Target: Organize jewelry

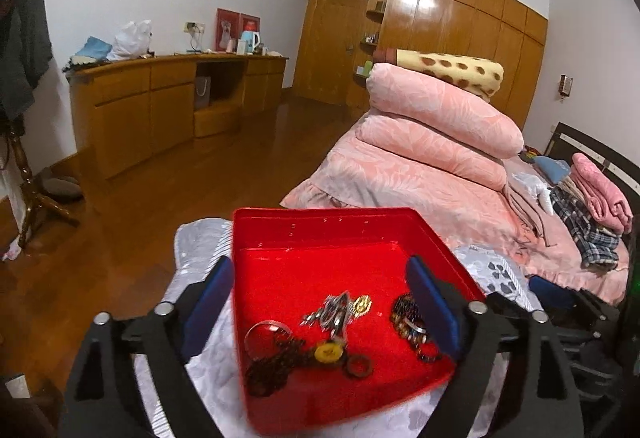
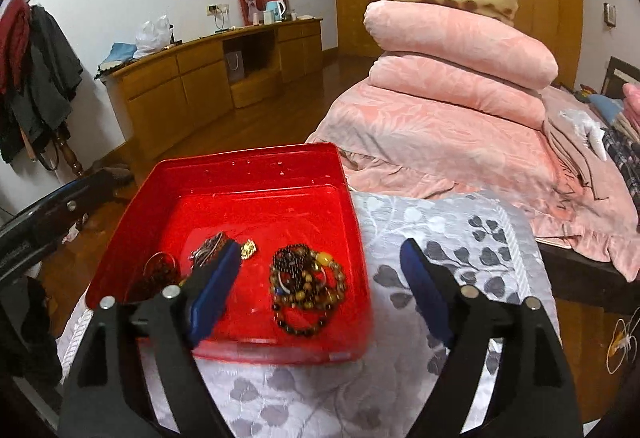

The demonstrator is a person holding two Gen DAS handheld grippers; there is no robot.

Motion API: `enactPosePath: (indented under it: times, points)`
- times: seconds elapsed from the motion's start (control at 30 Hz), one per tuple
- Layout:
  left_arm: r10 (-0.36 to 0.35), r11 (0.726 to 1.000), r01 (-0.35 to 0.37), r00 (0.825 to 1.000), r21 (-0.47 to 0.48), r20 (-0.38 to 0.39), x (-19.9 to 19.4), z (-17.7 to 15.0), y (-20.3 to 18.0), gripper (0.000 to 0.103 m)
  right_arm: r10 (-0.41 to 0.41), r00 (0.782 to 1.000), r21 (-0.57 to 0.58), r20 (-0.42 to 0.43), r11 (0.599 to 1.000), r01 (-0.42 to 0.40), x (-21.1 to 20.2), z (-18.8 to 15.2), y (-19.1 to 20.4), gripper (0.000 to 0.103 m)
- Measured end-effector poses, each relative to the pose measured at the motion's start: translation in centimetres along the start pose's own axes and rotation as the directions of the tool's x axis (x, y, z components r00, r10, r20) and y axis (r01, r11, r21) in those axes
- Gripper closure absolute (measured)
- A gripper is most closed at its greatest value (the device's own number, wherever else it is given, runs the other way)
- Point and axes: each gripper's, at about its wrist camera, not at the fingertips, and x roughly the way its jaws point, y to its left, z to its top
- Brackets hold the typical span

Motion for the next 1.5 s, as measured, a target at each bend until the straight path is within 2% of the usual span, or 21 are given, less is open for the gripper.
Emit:
enactPosePath:
  times: [0.1, 0.3, 0.6, 1.07, 1.5]
  points:
    - [0.023, 1.0, -0.023, 1.0, 0.0, 0.015, -1.7, -0.9, 0.3, 0.01, 0.003, 1.0, -0.001, 0.014, 1.0, -0.003, -1.5, -0.9, 0.0, 0.015]
    - [0.047, 0.999, -0.048, 0.998, 0.021, 0.044, -5.3, -3.2, 0.6, 0.009, 0.014, 0.999, 0.011, 0.029, 1.0, -0.015, -4.4, -3.1, 0.2, 0.009]
    - [0.102, 0.991, -0.11, 0.989, 0.075, 0.104, -10.1, -5.6, 0.3, 0.009, -0.005, 0.995, -0.001, 0.096, 1.0, 0.005, -8.9, -6.1, 1.3, 0.005]
    - [0.075, 0.989, -0.1, 0.976, 0.113, 0.205, -15.7, -5.8, -1.0, 0.008, 0.011, 0.98, -0.022, 0.2, 1.0, -0.007, -14.4, -7.4, 2.8, 0.005]
    - [0.072, 0.984, -0.12, 0.944, 0.134, 0.323, -20.1, -5.2, -1.7, 0.008, 0.026, 0.953, -0.058, 0.301, 0.998, -0.009, -19.1, -7.1, 3.9, 0.005]
